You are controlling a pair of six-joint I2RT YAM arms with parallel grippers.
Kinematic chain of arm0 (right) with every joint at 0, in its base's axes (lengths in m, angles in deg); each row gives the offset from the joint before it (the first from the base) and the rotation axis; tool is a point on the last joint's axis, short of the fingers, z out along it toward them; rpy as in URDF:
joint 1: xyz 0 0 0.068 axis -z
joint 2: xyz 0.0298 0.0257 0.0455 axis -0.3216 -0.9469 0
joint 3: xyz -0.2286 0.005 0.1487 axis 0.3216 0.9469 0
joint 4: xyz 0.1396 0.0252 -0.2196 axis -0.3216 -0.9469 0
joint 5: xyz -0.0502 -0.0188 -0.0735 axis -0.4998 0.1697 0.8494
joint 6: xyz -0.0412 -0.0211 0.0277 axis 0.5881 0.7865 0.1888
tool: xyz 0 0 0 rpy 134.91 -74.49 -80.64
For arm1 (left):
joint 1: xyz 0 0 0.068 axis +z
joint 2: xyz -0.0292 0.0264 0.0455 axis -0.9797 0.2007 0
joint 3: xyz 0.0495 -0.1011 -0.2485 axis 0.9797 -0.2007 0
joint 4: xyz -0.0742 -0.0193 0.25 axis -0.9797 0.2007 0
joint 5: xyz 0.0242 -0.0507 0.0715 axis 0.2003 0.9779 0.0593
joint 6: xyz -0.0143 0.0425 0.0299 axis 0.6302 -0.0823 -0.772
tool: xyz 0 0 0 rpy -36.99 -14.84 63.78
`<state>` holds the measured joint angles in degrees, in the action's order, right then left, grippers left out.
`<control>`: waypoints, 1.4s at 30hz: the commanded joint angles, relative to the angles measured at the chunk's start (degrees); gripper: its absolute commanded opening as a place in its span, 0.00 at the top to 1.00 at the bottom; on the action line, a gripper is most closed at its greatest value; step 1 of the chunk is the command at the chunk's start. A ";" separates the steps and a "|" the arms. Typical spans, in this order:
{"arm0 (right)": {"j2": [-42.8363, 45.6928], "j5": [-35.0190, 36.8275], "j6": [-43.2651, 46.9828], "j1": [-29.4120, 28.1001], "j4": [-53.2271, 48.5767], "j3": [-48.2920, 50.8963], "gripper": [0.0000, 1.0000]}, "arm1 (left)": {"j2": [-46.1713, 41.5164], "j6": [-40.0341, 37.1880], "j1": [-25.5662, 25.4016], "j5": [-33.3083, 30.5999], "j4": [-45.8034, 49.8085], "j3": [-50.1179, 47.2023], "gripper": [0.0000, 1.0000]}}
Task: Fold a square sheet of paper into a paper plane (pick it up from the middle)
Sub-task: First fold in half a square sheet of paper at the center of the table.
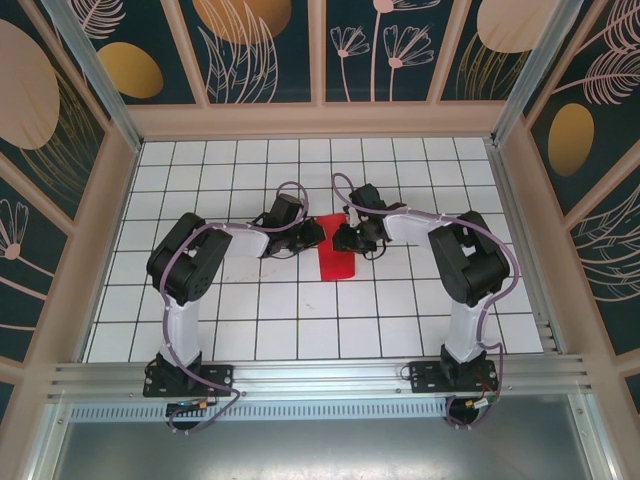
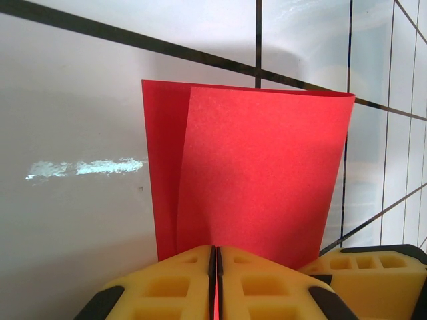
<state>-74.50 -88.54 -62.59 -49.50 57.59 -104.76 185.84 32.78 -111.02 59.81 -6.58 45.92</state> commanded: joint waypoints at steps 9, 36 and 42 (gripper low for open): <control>3.59 -2.53 0.27 0.24 2.70 1.82 0.65 | 0.36 -1.75 -0.22 -1.27 6.27 0.67 0.84; 1.10 5.95 -0.28 0.68 1.49 1.47 0.54 | -2.98 -2.35 -0.21 -1.96 7.98 1.23 0.82; 0.96 5.97 0.24 0.07 1.49 1.29 0.55 | -3.69 -3.28 -0.27 -3.66 10.03 1.58 0.82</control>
<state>-72.34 -81.29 -63.62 -48.91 60.00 -102.61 183.87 31.08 -111.13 58.02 0.22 47.10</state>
